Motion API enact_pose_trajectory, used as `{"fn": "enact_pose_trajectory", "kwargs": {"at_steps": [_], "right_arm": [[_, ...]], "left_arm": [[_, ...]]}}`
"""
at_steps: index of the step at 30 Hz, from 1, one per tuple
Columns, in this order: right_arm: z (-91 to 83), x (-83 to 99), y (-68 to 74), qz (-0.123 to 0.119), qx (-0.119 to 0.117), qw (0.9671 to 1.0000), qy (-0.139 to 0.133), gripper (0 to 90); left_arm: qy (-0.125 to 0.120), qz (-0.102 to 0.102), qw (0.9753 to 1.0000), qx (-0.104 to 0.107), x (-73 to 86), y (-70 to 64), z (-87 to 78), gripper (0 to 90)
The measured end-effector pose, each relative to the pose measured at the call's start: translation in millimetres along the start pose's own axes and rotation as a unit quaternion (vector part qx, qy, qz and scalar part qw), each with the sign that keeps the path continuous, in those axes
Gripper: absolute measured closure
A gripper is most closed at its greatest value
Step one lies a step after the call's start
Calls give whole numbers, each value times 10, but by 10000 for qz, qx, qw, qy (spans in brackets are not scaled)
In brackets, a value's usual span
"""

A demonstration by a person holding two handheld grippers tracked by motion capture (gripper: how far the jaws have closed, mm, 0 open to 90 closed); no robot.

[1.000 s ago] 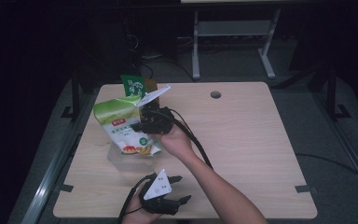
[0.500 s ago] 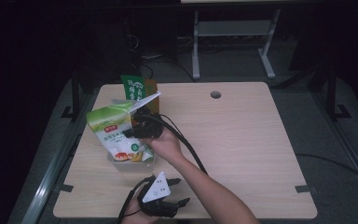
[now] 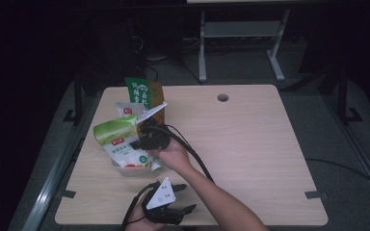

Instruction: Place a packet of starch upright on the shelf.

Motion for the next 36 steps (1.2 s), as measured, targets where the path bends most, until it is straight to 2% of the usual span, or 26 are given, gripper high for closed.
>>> {"fn": "enact_pose_trajectory", "kwargs": {"at_steps": [3,5,6,9,12,15,16,17,19,22,24,26,30,33,36], "right_arm": [[-28,-21,8,15,-42,10000,-64,815],[-63,-15,-11,-179,63,9998,17,807],[-75,-15,-2,-174,79,9998,36,806],[-123,2,6,-376,154,9991,127,810],[-152,45,10,-429,143,9989,144,847],[-166,103,5,-296,98,9994,171,864],[-171,136,-15,-355,123,9991,206,868],[-175,155,-7,-287,112,9993,223,869],[-190,200,-34,-282,114,9993,221,872],[-214,319,-85,-300,182,9987,356,876],[-241,359,-106,-140,143,9993,320,874],[-255,378,-128,-105,118,9994,301,866],[-278,369,-124,-160,106,9993,310,815],[-358,340,-117,4,0,9999,144,756],[-459,357,-157,-32,17,9999,114,715]], "left_arm": [[28,-21,10000,10,7,-11,3,349],[28,-41,10000,10,11,-18,8,349],[32,-40,10000,7,11,-18,7,349],[27,-53,10000,-4,10,-16,3,349],[15,-43,10000,-10,10,-7,5,350],[25,-9,10000,1,10,-10,5,349],[34,4,10000,2,11,-9,5,350],[34,-13,10000,-2,12,-13,6,349],[25,6,10000,0,12,-10,14,349],[28,14,10000,-3,16,-12,22,349],[70,41,10000,-2,24,-10,24,349],[99,28,9999,-7,33,-7,30,349],[71,28,10000,-45,29,6,32,349],[89,-40,9999,-96,35,32,33,341],[91,-97,9998,-140,35,56,35,333]]}}
Point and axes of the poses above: each handheld gripper's, and its own axes: z roughly forward along the jaws, x roughly out of its underside, y roughly to its left, the point moved 10 cm from there along z, roughly forward along the jaws, and after that the axes turned 12 degrees about -y, right-handed, at the moved point
